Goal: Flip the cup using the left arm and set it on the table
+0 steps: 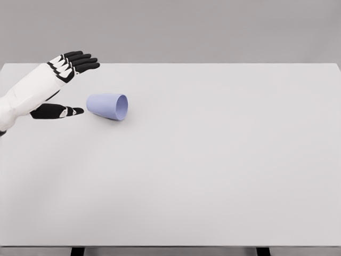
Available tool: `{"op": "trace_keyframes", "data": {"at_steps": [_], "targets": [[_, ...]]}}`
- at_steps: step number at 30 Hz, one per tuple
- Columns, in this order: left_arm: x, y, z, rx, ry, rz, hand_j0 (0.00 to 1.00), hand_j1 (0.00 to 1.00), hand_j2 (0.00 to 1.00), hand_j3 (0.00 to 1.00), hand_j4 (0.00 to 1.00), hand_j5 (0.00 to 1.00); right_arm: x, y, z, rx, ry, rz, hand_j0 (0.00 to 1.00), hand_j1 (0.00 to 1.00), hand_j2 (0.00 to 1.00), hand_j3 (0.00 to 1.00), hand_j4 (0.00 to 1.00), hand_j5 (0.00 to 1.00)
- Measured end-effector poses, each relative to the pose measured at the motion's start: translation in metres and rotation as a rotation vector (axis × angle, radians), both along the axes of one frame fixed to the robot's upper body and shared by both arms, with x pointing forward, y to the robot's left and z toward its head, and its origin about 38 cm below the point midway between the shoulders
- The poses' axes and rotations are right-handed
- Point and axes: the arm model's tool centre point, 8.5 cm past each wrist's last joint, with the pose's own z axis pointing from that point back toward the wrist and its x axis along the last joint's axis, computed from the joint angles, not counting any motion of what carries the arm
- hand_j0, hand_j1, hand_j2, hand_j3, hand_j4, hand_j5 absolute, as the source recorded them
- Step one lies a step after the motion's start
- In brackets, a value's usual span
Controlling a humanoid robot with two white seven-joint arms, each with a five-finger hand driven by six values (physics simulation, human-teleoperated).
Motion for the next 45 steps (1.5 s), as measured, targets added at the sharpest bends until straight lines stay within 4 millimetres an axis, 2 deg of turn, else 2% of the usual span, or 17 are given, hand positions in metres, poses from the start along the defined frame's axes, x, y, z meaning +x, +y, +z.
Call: {"op": "trace_keyframes", "data": {"at_steps": [26, 36, 41, 45], "targets": [[-0.001, 0.004, 0.000, 0.121, -0.031, 0.009, 1.00, 1.00, 1.00, 1.00, 1.00, 1.00, 0.000, 0.000, 0.000, -0.001, -0.001, 0.000, 1.00, 1.00, 1.00, 1.00, 1.00, 1.00], [-0.003, 0.001, -0.001, 0.100, -0.021, -0.003, 1.00, 1.00, 1.00, 1.00, 1.00, 1.00, 0.000, 0.000, 0.000, -0.001, -0.001, 0.000, 1.00, 1.00, 1.00, 1.00, 1.00, 1.00], [-0.006, -0.014, 0.003, 0.129, -0.010, -0.064, 1.00, 1.00, 1.00, 1.00, 1.00, 1.00, 0.000, 0.000, 0.000, -0.001, -0.001, 0.000, 1.00, 1.00, 1.00, 1.00, 1.00, 1.00], [0.001, -0.033, 0.005, 0.143, 0.058, -0.108, 1.00, 1.00, 1.00, 1.00, 1.00, 1.00, 0.000, 0.000, 0.000, -0.001, -0.001, 0.000, 1.00, 1.00, 1.00, 1.00, 1.00, 1.00]]}}
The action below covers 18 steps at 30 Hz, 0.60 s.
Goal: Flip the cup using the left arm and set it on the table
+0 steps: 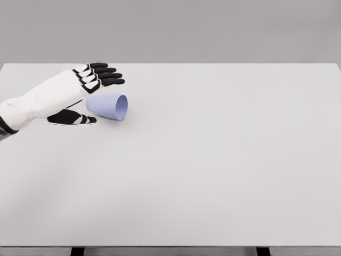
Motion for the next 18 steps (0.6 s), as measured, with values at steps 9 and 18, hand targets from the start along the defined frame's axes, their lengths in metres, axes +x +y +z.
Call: {"op": "trace_keyframes", "data": {"at_steps": [9, 18], "targets": [[0.012, -0.005, -0.018, -0.034, 0.222, 0.107, 1.00, 1.00, 1.00, 1.00, 1.00, 1.00, 0.000, 0.000, 0.000, 0.000, 0.000, 0.000, 1.00, 1.00, 1.00, 1.00, 1.00, 1.00], [0.027, -0.005, -0.030, -0.052, 0.366, 0.260, 1.00, 1.00, 1.00, 1.00, 1.00, 1.00, 0.000, 0.000, 0.000, 0.000, 0.000, 0.000, 1.00, 1.00, 1.00, 1.00, 1.00, 1.00]]}}
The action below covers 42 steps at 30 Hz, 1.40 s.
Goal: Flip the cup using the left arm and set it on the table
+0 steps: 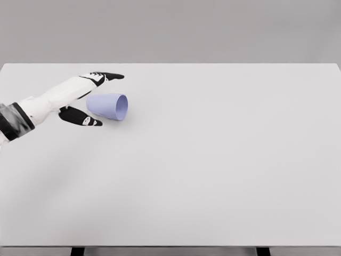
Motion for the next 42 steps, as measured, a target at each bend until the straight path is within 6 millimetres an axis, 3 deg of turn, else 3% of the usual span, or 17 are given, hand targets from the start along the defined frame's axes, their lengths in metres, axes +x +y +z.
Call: {"op": "trace_keyframes", "data": {"at_steps": [5, 15, 42], "targets": [[0.011, -0.004, 0.006, 0.004, 0.035, 0.056, 1.00, 1.00, 1.00, 1.00, 1.00, 1.00, 0.000, 0.000, 0.000, 0.000, 0.000, 0.000, 1.00, 1.00, 1.00, 1.00, 1.00, 1.00], [0.026, -0.017, -0.017, 0.027, 0.122, 0.098, 1.00, 1.00, 1.00, 1.00, 1.00, 1.00, 0.000, 0.000, 0.000, 0.000, 0.000, 0.000, 1.00, 1.00, 1.00, 1.00, 1.00, 1.00], [0.057, -0.002, -0.050, 0.074, 0.198, 0.235, 1.00, 1.00, 1.00, 1.00, 1.00, 1.00, 0.000, 0.000, 0.000, 0.000, 0.000, 0.000, 1.00, 1.00, 1.00, 1.00, 1.00, 1.00]]}}
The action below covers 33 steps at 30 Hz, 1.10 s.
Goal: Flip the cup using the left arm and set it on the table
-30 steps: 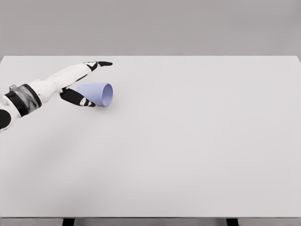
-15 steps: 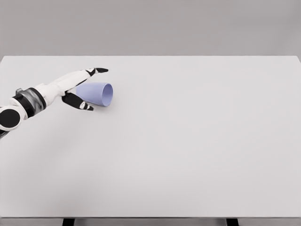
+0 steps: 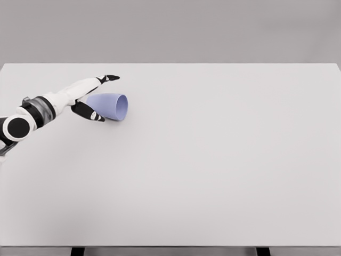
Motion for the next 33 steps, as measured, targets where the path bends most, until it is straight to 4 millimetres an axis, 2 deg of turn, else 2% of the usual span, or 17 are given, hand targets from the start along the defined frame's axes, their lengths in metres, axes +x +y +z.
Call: {"op": "trace_keyframes", "data": {"at_steps": [16, 33], "targets": [[0.010, -0.003, -0.013, 0.032, -0.002, 0.020, 1.00, 1.00, 1.00, 1.00, 1.00, 1.00, 0.000, 0.000, 0.000, 0.000, 0.000, 0.000, 1.00, 1.00, 1.00, 1.00, 1.00, 1.00], [0.014, -0.018, -0.026, 0.118, -0.027, -0.006, 1.00, 1.00, 1.00, 1.00, 1.00, 1.00, 0.000, 0.000, 0.000, 0.000, 0.000, 0.000, 1.00, 1.00, 1.00, 1.00, 1.00, 1.00]]}}
